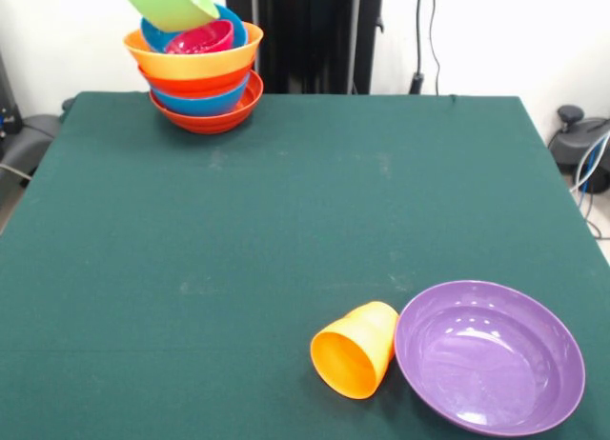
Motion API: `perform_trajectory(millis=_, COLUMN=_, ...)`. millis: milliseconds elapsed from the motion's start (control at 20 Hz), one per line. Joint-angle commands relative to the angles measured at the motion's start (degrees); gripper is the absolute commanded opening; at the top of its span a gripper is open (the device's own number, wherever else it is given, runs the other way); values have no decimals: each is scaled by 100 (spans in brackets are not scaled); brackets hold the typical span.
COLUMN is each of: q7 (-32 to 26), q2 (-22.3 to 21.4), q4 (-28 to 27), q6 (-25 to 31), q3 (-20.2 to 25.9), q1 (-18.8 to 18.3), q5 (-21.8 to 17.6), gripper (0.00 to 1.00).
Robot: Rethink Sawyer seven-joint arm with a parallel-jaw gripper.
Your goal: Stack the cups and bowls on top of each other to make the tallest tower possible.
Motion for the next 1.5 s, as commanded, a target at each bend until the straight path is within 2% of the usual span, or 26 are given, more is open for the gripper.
perform_trajectory(millis=50, q7=1087, q2=-256, q4=686, q6=199, q3=-538, q1=37, q5=-110, gripper=0)
perform_trajectory(millis=100, q7=751, q2=-299, q4=1026, q6=-257, q3=31, q1=-362, q5=302, gripper=0)
perform_trajectory(millis=150, q7=785, q2=-257, q4=1095, q6=-420, q3=257, q1=-509, q5=387, gripper=0)
perform_trajectory(millis=200, q7=865, q2=-237, q4=1154, q6=-530, q3=509, q1=-678, q5=313, gripper=100)
perform_trajectory(millis=450, q7=1294, q2=-136, q4=1383, q6=-1057, q3=1206, q1=-1245, q5=-3, gripper=100)
perform_trajectory(millis=550, q7=1627, q2=-82, q4=1476, q6=-1264, q3=1589, q1=-1513, q5=-119, gripper=100)
perform_trajectory(millis=700, q7=1894, q2=-91, q4=1495, q6=-1280, q3=1811, q1=-1553, q5=0, gripper=100)
perform_trajectory(millis=750, q7=1758, q2=-152, q4=1436, q6=-1111, q3=1627, q1=-1429, q5=116, gripper=100)
perform_trajectory(millis=850, q7=1752, q2=-194, q4=1412, q6=-1032, q3=1555, q1=-1349, q5=203, gripper=100)
perform_trajectory(millis=950, q7=1811, q2=-160, q4=1438, q6=-1128, q3=1591, q1=-1396, q5=138, gripper=100)
perform_trajectory(millis=1150, q7=1720, q2=-127, q4=1395, q6=-1156, q3=1375, q1=-1356, q5=34, gripper=100)
perform_trajectory(millis=1400, q7=1475, q2=-266, q4=1243, q6=-892, q3=982, q1=-1171, q5=-25, gripper=100)
perform_trajectory(millis=1500, q7=1416, q2=-192, q4=1227, q6=-927, q3=1078, q1=-1292, q5=-61, gripper=100)
